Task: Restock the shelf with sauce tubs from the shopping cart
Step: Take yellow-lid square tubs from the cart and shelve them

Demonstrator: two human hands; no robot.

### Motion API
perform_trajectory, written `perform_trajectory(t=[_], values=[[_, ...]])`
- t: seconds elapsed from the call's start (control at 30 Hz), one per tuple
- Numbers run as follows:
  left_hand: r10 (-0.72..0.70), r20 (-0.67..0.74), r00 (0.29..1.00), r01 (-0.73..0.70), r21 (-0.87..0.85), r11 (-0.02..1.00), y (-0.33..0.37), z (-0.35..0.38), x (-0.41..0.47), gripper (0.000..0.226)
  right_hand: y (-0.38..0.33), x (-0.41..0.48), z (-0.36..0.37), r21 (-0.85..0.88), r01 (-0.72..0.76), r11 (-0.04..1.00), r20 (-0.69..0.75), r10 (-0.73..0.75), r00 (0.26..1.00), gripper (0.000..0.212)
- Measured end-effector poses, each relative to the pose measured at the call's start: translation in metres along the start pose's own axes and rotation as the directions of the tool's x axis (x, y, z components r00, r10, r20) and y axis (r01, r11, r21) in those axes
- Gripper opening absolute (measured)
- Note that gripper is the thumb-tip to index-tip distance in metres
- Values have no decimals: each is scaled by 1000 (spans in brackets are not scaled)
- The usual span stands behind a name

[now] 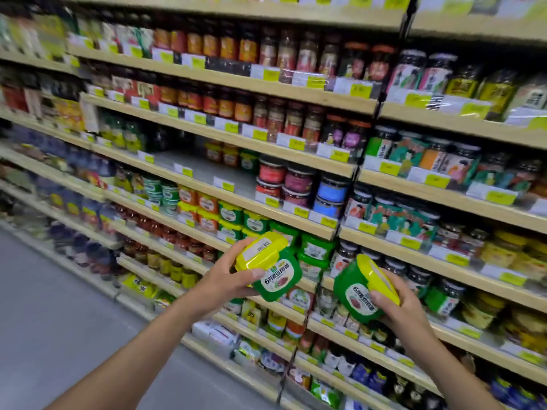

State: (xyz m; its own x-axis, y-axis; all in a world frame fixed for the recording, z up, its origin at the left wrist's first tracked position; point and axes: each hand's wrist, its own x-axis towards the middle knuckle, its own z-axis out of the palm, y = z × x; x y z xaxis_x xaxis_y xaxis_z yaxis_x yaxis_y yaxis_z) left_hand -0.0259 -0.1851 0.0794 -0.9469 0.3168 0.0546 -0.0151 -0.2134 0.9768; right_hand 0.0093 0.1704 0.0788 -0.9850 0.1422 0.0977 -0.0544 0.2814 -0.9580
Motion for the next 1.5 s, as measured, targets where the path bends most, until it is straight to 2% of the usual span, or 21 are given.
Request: perform_trajectory(t=[0.07,0.17,0.4,0.53,0.63,0.73,0.87,1.07,1.2,1.33,1.5], values=[[14,-49,999,-14,4,1000,9,-21,-13,105,-6,12,21,-22,8,1000,23,-7,1000,114],[43,-113,993,-40,31,999,18,-49,-26,108,-11,30,50,-4,13,1000,54,-13,998,107],[84,-235,968,-74,50,996,30,-100,-28,108,-26,77,108,66,49,997,144,-58,988,105],[87,-281,956,-69,74,995,31,-130,-11,105,-39,105,141,112,92,989,194,-113,974,81],[102,-292,951,-82,82,993,31,-148,10,102,-40,136,161,113,114,987,190,-134,973,95],[104,-309,945,-78,95,992,36,-168,40,105,-43,172,181,124,122,985,198,-145,969,98],[111,-305,946,-79,117,990,47,-193,86,104,-53,220,205,172,118,978,207,-153,966,94],[123,-318,940,-93,110,990,52,-231,147,101,-69,281,238,192,163,968,220,-204,954,63],[107,-312,944,-81,94,992,53,-255,178,104,-72,309,261,209,114,971,247,-165,955,72],[122,-257,959,-95,113,989,60,-277,209,94,-72,331,282,202,82,976,227,-128,966,78],[95,-178,979,-87,56,995,61,-319,254,100,-77,345,309,187,42,981,156,-72,985,60]])
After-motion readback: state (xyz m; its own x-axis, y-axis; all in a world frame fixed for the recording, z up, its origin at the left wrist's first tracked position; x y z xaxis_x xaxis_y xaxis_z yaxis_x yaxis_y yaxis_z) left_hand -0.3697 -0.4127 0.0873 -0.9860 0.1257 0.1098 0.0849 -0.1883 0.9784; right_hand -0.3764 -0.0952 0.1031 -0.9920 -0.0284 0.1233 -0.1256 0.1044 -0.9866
